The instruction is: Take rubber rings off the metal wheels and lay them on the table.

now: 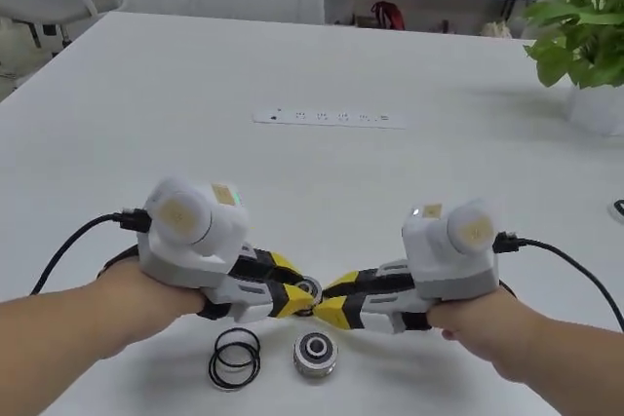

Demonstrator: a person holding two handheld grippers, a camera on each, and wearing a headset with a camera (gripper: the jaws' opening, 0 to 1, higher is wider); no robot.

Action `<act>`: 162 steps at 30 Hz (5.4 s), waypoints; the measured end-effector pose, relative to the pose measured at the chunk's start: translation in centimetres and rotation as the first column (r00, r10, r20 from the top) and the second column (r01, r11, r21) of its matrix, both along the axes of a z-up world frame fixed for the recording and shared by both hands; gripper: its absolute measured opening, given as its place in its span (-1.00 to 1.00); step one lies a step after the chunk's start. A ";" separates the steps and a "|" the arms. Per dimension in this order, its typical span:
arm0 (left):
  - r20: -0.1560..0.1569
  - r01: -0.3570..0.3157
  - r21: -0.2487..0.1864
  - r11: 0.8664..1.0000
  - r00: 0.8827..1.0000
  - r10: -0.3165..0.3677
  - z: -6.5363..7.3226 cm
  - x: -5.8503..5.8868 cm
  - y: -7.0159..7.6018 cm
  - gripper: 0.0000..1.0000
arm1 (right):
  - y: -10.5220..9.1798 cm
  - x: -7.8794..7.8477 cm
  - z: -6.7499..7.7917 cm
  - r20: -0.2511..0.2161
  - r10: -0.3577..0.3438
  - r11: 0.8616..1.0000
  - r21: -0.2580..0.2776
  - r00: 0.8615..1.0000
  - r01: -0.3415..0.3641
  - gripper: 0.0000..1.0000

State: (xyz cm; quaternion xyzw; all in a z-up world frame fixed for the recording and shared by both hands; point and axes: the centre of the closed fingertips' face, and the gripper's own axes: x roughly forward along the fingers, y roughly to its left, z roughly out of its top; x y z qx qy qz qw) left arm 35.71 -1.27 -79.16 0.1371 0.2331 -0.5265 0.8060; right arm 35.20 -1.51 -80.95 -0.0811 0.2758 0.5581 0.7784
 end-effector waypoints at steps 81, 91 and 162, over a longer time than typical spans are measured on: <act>0.034 -0.046 0.057 0.997 0.998 0.044 -0.2 0.1 0.1 -0.76 | -0.1 0.4 2.1 -0.408 -0.205 0.923 0.222 0.890 0.315 -1.00; 0.034 -0.049 0.054 0.997 0.998 0.047 -0.2 0.0 0.1 -0.76 | 0.6 0.0 2.5 -0.395 -0.178 0.927 0.241 0.901 0.288 -1.00; 0.039 -0.150 -0.106 0.983 0.987 0.155 6.6 -4.3 10.0 0.36 | 2.0 -0.5 4.5 -0.358 -0.138 0.930 0.273 0.923 0.245 -1.00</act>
